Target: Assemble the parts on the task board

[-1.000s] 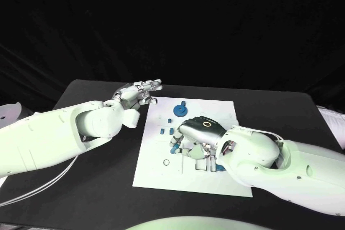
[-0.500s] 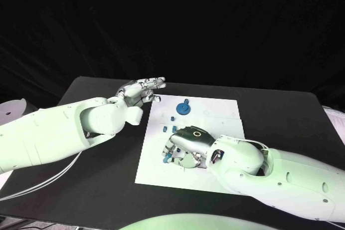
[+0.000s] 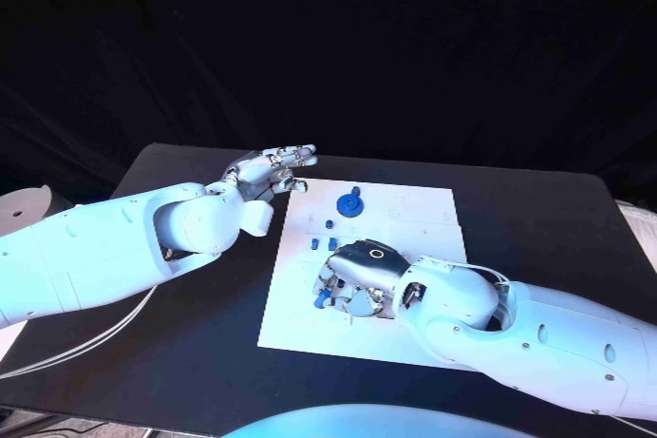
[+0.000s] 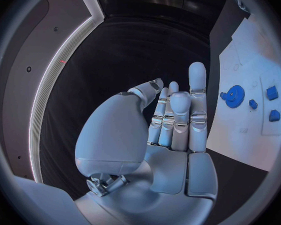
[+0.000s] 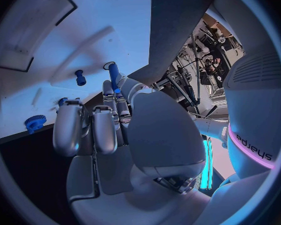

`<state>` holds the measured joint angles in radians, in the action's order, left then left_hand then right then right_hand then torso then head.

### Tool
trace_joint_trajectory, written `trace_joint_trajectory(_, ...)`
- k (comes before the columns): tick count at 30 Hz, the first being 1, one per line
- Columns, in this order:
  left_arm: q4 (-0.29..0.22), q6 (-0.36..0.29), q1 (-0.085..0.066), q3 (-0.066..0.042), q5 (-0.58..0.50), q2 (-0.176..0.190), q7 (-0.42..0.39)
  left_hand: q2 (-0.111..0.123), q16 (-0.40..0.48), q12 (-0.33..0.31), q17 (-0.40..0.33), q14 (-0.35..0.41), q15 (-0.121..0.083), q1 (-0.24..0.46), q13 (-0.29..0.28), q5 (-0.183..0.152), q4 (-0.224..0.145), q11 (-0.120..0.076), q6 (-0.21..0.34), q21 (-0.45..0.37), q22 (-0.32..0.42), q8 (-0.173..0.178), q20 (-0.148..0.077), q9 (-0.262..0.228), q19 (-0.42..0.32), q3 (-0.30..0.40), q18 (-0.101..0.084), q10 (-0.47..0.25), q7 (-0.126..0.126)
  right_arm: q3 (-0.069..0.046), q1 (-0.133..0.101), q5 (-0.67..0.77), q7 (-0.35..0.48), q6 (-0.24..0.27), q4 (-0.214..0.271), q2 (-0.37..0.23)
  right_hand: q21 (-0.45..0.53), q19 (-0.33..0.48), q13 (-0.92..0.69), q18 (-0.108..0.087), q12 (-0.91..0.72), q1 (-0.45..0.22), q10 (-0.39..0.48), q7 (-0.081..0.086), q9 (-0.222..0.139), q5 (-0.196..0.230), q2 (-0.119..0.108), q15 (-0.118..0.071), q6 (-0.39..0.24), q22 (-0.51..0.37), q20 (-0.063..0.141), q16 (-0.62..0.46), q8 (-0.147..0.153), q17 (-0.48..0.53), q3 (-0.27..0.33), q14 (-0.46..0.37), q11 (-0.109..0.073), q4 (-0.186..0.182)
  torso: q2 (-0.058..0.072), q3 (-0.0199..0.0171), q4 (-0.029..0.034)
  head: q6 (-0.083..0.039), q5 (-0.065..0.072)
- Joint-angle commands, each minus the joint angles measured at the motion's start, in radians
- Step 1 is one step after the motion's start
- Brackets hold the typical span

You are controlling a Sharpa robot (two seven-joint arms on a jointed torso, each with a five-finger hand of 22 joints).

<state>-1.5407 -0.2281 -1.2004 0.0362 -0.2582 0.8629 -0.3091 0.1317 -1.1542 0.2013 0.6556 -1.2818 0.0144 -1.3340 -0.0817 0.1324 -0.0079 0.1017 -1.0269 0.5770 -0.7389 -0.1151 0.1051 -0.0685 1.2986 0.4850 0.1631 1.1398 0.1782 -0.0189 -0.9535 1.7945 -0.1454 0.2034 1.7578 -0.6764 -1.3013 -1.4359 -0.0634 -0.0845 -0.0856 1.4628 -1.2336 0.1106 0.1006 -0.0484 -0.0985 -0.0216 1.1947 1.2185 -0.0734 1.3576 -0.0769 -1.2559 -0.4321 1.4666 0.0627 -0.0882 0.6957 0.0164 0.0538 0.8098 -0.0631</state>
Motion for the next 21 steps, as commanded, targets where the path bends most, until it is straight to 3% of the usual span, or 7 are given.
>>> trace_joint_trajectory(1, -0.001, 0.021, 0.0, -0.001, 0.004, -0.001, -0.003, -0.004, 0.005, 0.005, -0.002, 0.007, -0.003, -0.002, 0.001, 0.001, -0.008, -0.001, 0.008, -0.005, 0.001, 0.0, 0.001, 0.001, -0.006, 0.0, 0.018, -0.005, 0.002, 0.002, 0.003, 0.028, -0.007, -0.015, 0.0, -0.005, -0.001, -0.003, -0.001, 0.006, 0.002, 0.016, -0.016, 0.007, 0.002, -0.002, 0.009, -0.004, 0.001, -0.001, -0.002, 0.003, -0.003, 0.001, -0.006, 0.053, -0.008, 0.001, 0.0, -0.0002, -0.0003, 0.001, 0.0)
trace_joint_trajectory(15, 0.0, 0.022, 0.0, -0.001, 0.004, 0.0, -0.001, -0.004, 0.005, 0.005, -0.002, 0.007, -0.003, -0.002, 0.001, 0.001, -0.008, -0.001, 0.008, -0.005, 0.001, 0.0, 0.001, 0.001, -0.006, 0.0, 0.018, -0.005, 0.002, 0.002, 0.003, 0.042, -0.027, -0.033, 0.004, -0.013, -0.001, -0.003, -0.001, 0.006, 0.004, 0.014, -0.017, 0.008, 0.003, -0.002, 0.009, -0.004, 0.001, -0.001, -0.002, 0.004, -0.003, 0.0, -0.007, 0.053, -0.007, 0.002, 0.0, 0.0007, -0.0002, 0.002, 0.0)
trace_joint_trajectory(21, 0.0, 0.022, 0.0, -0.001, 0.004, 0.0, -0.001, -0.004, 0.005, 0.005, -0.002, 0.007, -0.003, -0.002, 0.001, 0.001, -0.008, -0.001, 0.008, -0.005, 0.001, 0.0, 0.001, 0.001, -0.006, 0.0, 0.018, -0.005, 0.002, 0.002, 0.002, 0.046, -0.045, -0.073, 0.001, 0.0, 0.0, -0.002, -0.001, 0.006, 0.006, 0.005, -0.018, 0.008, 0.004, -0.002, 0.005, -0.003, 0.002, -0.003, -0.003, 0.003, -0.002, 0.002, -0.005, 0.053, -0.006, 0.001, 0.0, 0.0012, -0.0007, 0.002, 0.001)
